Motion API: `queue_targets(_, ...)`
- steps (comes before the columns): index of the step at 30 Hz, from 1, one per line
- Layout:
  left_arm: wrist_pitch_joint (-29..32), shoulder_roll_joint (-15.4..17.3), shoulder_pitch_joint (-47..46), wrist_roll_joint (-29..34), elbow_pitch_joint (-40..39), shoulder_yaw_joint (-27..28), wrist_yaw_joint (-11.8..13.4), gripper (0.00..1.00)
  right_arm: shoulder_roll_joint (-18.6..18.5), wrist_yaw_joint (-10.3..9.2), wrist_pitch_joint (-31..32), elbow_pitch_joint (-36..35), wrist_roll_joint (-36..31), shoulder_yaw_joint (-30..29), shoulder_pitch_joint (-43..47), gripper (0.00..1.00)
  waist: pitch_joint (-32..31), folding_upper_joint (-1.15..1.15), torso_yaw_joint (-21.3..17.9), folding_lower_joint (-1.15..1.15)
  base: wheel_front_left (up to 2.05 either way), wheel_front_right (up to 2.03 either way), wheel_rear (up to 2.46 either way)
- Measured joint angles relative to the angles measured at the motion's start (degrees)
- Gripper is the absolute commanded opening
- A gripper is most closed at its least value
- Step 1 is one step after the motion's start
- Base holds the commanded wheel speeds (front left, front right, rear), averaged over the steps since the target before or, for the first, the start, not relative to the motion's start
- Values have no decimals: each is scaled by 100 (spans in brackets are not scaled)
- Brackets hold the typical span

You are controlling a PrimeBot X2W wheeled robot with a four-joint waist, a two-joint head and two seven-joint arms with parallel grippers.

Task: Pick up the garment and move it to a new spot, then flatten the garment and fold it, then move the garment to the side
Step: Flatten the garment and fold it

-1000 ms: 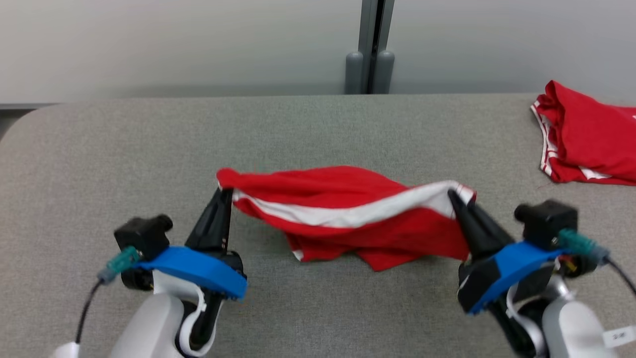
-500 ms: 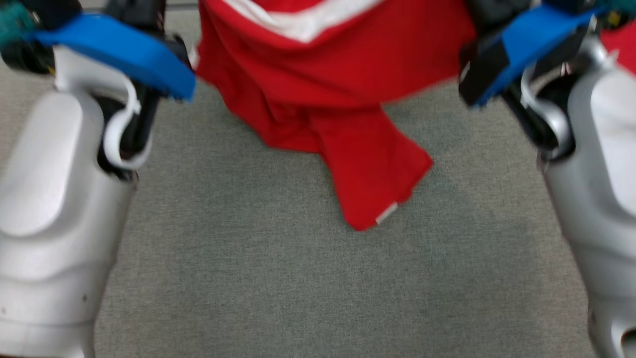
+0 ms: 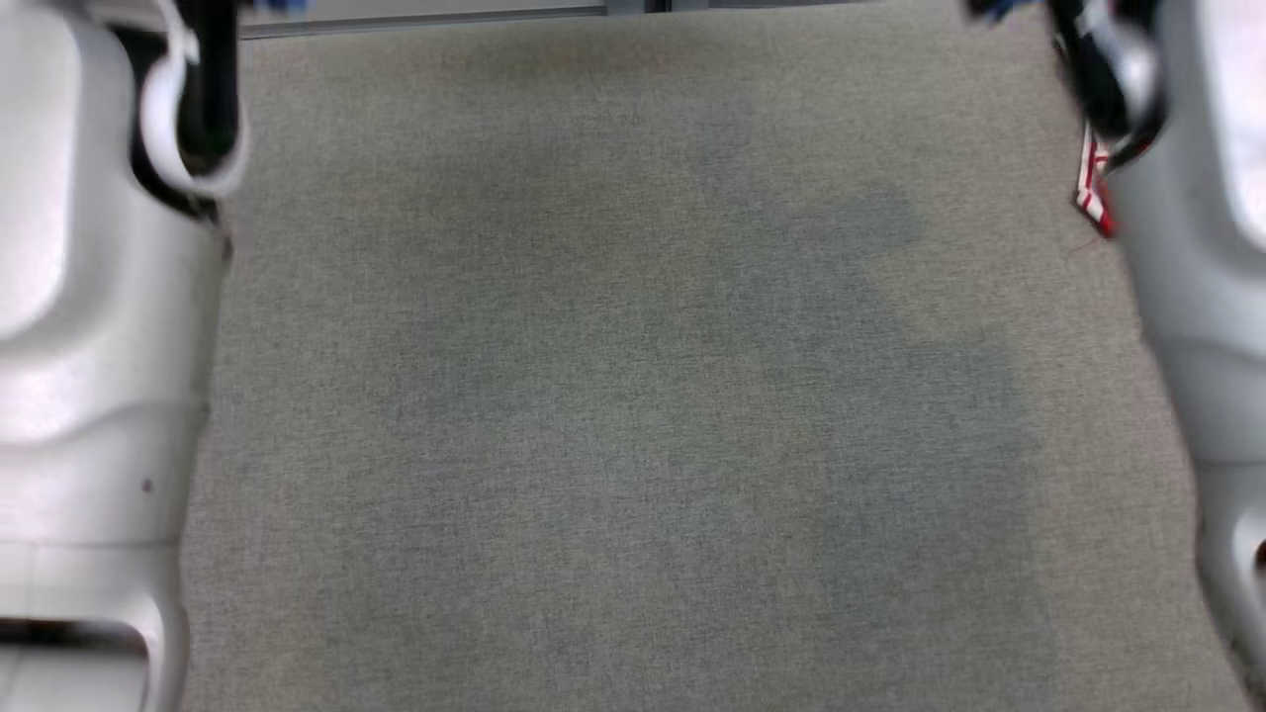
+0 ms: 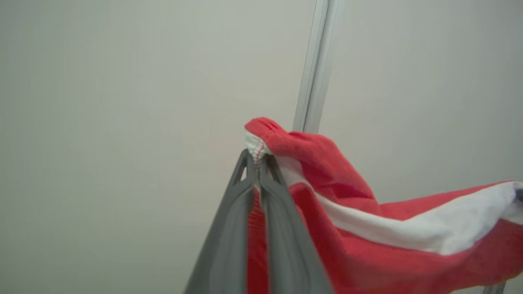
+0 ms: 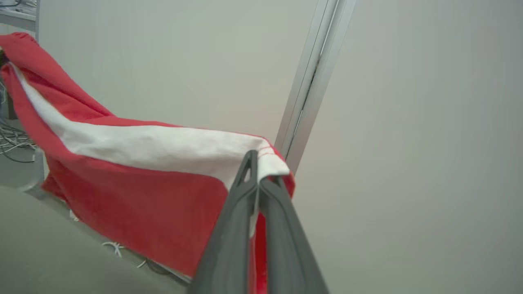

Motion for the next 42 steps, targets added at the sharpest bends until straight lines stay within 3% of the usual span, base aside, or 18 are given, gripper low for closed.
queue_targets(5, -47, -180, 1224, -383, 672, 21, -89, 0, -38, 1, 449, 400, 749, 940, 1064, 0, -172, 1, -55, 2, 0, 0, 0)
queue_targets(11, 274, -442, 2574, -775, 1495, -93, -151, 0, -465, 1, 904, 399, 1523, 1650, 2325, 0, -555, -1, -9, 0, 0, 0, 0)
queue_targets(16, 628, -536, 3495, -851, 1662, -333, -215, 0, -912, 1, 1411, -225, 2108, 1795, 3268, 0, -958, -1, 144, -1, 0, 0, 0)
queue_targets(20, 1010, -483, 4206, -891, 1456, -510, -205, 0, -1265, 1, 1969, -881, 2248, 1579, 4185, 0, -1262, -1, 252, -1, 0, 0, 0)
queue_targets(28, 1857, -40, 5842, -1084, -282, -610, 224, 0, -1411, 2, 3617, -2609, 2136, 472, 6459, 0, -1580, -2, 374, -1, 0, 0, 0)
queue_targets(35, 3044, 658, 7471, -1266, -2747, -677, 950, 0, -833, 2, 5301, -4602, 1662, -917, 8300, 0, -1525, -1, 437, 0, 0, 0, 0)
queue_targets(39, 3334, 831, 7925, -1396, -3945, -579, 1270, 0, -470, 1, 5703, -5675, 1269, -1445, 8674, 0, -1458, -2, 479, 0, 0, 0, 0)
queue_targets(42, 3401, 815, 7866, -1458, -4340, -517, 1328, 0, -468, 1, 5716, -5911, 1087, -1571, 8483, 0, -1422, -1, 496, 0, 0, 0, 0)
